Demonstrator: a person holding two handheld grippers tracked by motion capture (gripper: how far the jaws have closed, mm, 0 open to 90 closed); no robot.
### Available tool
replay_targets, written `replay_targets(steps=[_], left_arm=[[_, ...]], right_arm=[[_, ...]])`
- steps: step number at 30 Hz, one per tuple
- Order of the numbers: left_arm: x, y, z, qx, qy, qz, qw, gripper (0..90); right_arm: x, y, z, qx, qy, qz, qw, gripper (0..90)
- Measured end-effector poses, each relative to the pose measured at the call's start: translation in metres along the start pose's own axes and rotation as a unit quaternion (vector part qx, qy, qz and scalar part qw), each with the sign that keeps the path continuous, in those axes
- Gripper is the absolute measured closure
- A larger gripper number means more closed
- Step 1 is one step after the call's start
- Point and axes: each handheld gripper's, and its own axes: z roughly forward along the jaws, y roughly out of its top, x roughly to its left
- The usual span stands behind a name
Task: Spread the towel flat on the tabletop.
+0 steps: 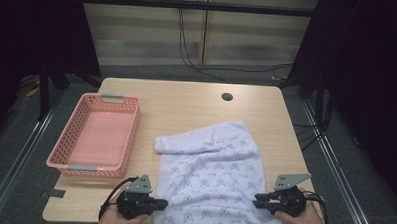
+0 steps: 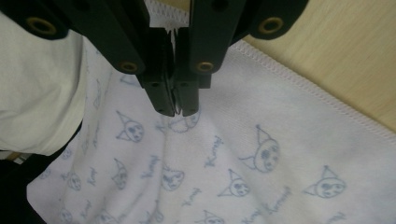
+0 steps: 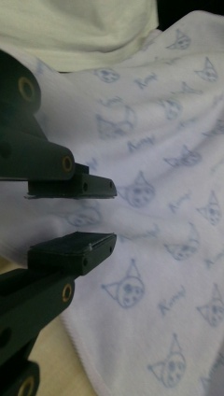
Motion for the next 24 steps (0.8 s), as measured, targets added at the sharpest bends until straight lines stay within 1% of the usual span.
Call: replay_targets(steps=[1,2,3,5,6,7,8,9,10,12,13,14,15,16,17,18,19,20,22,24], left_arm=[[0.002,0.002,0.0,-0.008,0.0,-0.008,0.9999,80.8],[0.005,0.005,0.001,-0.011,0.006,-0.006,0.9999,76.8],[0.008,0.01,0.004,-0.013,0.011,-0.006,0.9998,73.8],[0.016,0.019,0.012,-0.016,0.011,-0.004,0.9998,71.2],[0.019,0.024,0.017,-0.013,0.016,-0.006,0.9998,68.9],[0.026,0.03,0.025,-0.012,0.024,-0.003,0.9996,67.4],[0.026,0.03,0.025,-0.012,0.024,-0.003,0.9996,66.4],[0.031,0.034,0.029,-0.015,0.031,-0.008,0.9994,66.4],[0.036,0.037,0.032,-0.02,0.033,-0.015,0.9992,64.9],[0.045,0.041,0.039,-0.017,0.045,-0.019,0.9987,64.2],[0.048,0.043,0.041,-0.011,0.051,-0.019,0.9985,64.0],[0.051,0.043,0.044,-0.011,0.055,-0.021,0.9982,63.9],[0.052,0.042,0.046,-0.006,0.054,-0.022,0.9983,64.0],[0.053,0.042,0.048,-0.003,0.059,-0.022,0.998,63.5],[0.053,0.041,0.048,0.002,0.061,-0.022,0.9979,63.0],[0.053,0.04,0.048,-0.001,0.058,-0.022,0.9981,62.0],[0.052,0.04,0.048,-0.001,0.06,-0.021,0.998,60.7],[0.052,0.04,0.047,0.0,0.062,-0.02,0.9979,59.4],[0.051,0.039,0.048,-0.001,0.059,-0.018,0.9981,58.1],[0.05,0.039,0.05,-0.003,0.061,-0.012,0.9981,56.6]], right_arm=[[-0.003,0.001,-0.001,-0.012,-0.003,0.005,0.9999,68.1],[-0.007,0.004,-0.002,-0.023,-0.013,0.012,0.9996,65.4],[-0.012,0.007,-0.001,-0.028,-0.021,0.018,0.9992,64.4],[-0.023,0.013,0.003,-0.033,-0.044,0.016,0.9984,59.8],[-0.029,0.017,0.007,-0.031,-0.054,0.019,0.9979,59.7],[-0.035,0.021,0.012,-0.029,-0.06,0.017,0.9976,59.4],[-0.035,0.021,0.012,-0.029,-0.06,0.017,0.9976,59.4],[-0.044,0.027,0.019,-0.028,-0.072,0.015,0.9969,57.5],[-0.05,0.032,0.024,-0.031,-0.075,0.017,0.9966,58.0],[-0.06,0.039,0.033,-0.029,-0.089,0.013,0.9955,58.0],[-0.064,0.041,0.037,-0.027,-0.091,0.014,0.9954,58.6],[-0.067,0.042,0.041,-0.02,-0.095,0.013,0.9952,61.4],[-0.068,0.041,0.044,-0.016,-0.103,0.009,0.9945,64.2],[-0.068,0.041,0.044,-0.016,-0.105,0.008,0.9943,66.8],[-0.067,0.041,0.043,-0.012,-0.107,0.007,0.9942,75.1],[-0.065,0.039,0.04,-0.008,-0.112,0.004,0.9936,81.5],[-0.064,0.036,0.038,-0.008,-0.11,0.006,0.9939,85.8],[-0.062,0.032,0.035,-0.006,-0.106,0.008,0.9943,87.8],[-0.058,0.025,0.027,0.001,-0.106,0.017,0.9942,88.6],[-0.053,0.017,0.02,0.002,-0.1,0.024,0.9947,89.0]])
